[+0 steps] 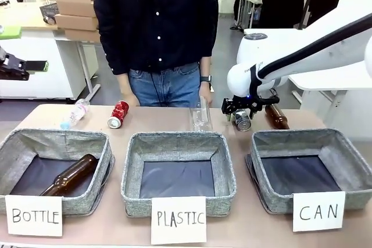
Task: Sort the can waste into the basket.
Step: Pick up the can waste from the table and place it in the right Fabric basket.
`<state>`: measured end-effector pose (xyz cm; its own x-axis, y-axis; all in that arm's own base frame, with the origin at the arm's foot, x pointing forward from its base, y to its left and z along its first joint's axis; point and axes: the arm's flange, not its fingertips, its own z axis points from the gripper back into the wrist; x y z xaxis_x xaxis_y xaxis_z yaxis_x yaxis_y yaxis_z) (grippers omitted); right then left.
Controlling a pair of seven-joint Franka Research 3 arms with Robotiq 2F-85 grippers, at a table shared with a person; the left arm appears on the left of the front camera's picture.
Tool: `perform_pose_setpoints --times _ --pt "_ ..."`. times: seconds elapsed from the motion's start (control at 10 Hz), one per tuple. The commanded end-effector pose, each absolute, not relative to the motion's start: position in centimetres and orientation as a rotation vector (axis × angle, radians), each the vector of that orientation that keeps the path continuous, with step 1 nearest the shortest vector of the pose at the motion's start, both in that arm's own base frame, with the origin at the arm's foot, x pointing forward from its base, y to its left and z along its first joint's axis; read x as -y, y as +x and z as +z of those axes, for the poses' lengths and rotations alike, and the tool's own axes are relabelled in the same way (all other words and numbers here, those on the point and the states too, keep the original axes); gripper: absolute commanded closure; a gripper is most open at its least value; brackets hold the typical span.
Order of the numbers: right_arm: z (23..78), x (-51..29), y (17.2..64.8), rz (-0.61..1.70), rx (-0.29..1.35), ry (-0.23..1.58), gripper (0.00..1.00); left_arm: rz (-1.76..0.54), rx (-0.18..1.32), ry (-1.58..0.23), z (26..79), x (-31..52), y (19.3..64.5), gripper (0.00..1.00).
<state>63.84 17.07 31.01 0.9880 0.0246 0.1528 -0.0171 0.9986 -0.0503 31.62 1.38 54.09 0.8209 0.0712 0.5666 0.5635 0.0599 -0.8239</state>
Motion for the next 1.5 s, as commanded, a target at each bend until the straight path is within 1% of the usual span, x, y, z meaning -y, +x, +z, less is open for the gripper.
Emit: perform_pose_setpoints --times 0.0,0.1,0.2,0.3,0.4,0.5,0.6,1.1,1.2,1.3,1.4 --pt "31.4 -16.9 64.2 0.004 0.127 -0.043 0.20 -0.416 0.560 -1.502 54.3 -1.2 31.7 0.00" --pt "31.3 -16.8 64.1 -0.002 0.124 -0.045 0.40 -0.416 0.560 -1.502 54.3 -1.2 31.7 0.00" --pt "31.3 -16.8 64.0 -0.005 0.123 -0.062 0.25 -0.416 0.560 -1.502 54.3 -1.2 31.7 0.00" --pt "31.3 -16.7 64.0 -0.009 0.114 -0.058 0.60 -0.416 0.560 -1.502 54.3 -1.2 31.7 0.00" --pt "31.2 -16.6 64.0 -0.012 0.111 -0.062 0.45 -0.416 0.560 -1.502 54.3 -1.2 31.7 0.00" --pt "31.2 -16.6 64.0 -0.017 0.106 -0.064 0.80 -0.416 0.560 -1.502 54.3 -1.2 31.7 0.00" --pt "31.1 -16.5 64.1 -0.026 0.100 -0.066 0.65 -0.416 0.560 -1.502 54.3 -1.2 31.7 0.00" --pt "32.0 -16.4 63.8 -0.009 0.106 -0.070 0.65 -0.416 0.560 -1.502 54.3 -1.2 31.7 0.00" --pt "33.5 -16.2 63.1 0.002 0.111 -0.040 0.65 -0.416 0.560 -1.502 54.3 -1.2 31.7 0.00" --pt "36.9 -15.6 61.2 0.041 0.099 -0.010 0.65 -0.416 0.560 -1.502 54.3 -1.2 31.7 0.00" --pt "42.1 -14.1 57.5 0.078 0.073 0.024 0.65 -0.416 0.560 -1.502 54.3 -1.2 31.7 0.00"
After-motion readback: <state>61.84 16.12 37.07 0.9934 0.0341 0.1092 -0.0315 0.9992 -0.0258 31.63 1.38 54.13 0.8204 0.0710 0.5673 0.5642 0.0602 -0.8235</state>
